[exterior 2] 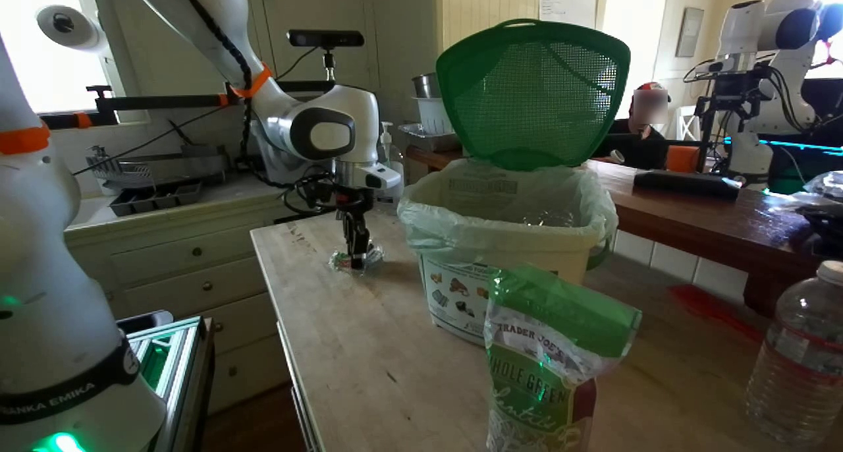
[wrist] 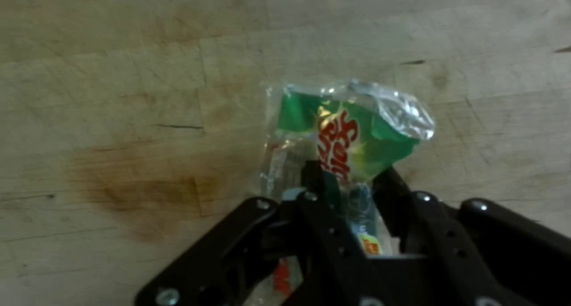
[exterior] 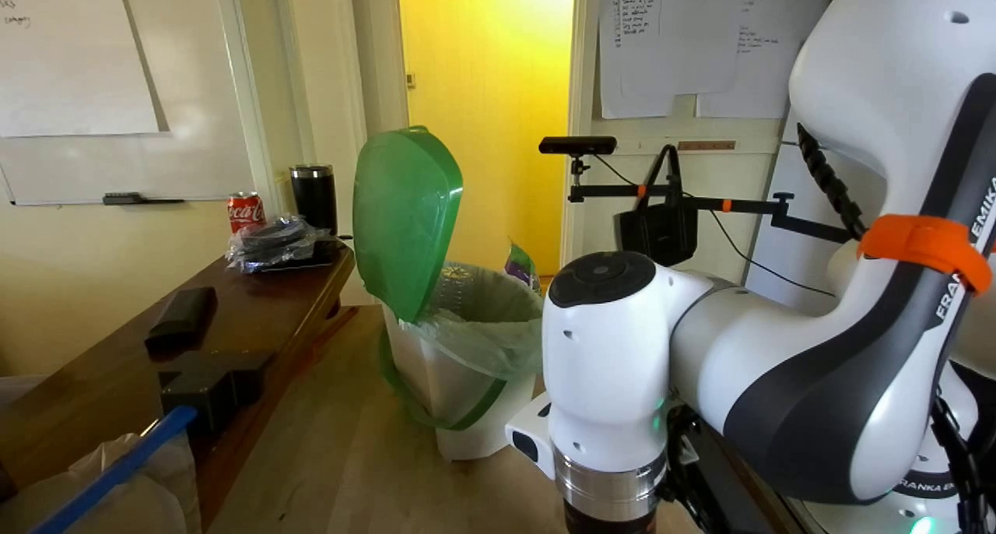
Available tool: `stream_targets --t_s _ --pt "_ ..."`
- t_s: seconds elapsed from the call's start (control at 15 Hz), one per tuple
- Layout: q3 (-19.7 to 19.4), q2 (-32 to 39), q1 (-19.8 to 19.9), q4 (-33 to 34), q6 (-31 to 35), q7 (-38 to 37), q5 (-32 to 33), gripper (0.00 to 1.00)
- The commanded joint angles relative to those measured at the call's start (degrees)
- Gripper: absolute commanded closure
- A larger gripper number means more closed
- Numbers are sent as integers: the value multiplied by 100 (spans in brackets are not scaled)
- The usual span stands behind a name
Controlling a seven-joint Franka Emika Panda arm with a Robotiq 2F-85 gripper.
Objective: Put the plastic wrapper in the bin, then close the lid of the bin
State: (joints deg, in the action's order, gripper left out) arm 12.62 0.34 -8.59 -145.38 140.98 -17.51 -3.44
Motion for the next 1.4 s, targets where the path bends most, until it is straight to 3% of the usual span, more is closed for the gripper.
stream_targets --t_s 0.0,0.13,0.53,1.33 --pt "-86 21 -69 18 21 89 -6 96" --pt "-97 -13 -64 15 -20 121 -46 100" --pt "-132 -407 -61 -76 -188 71 -141 100" --pt "-6 -2711 17 -560 -907 -347 -19 100"
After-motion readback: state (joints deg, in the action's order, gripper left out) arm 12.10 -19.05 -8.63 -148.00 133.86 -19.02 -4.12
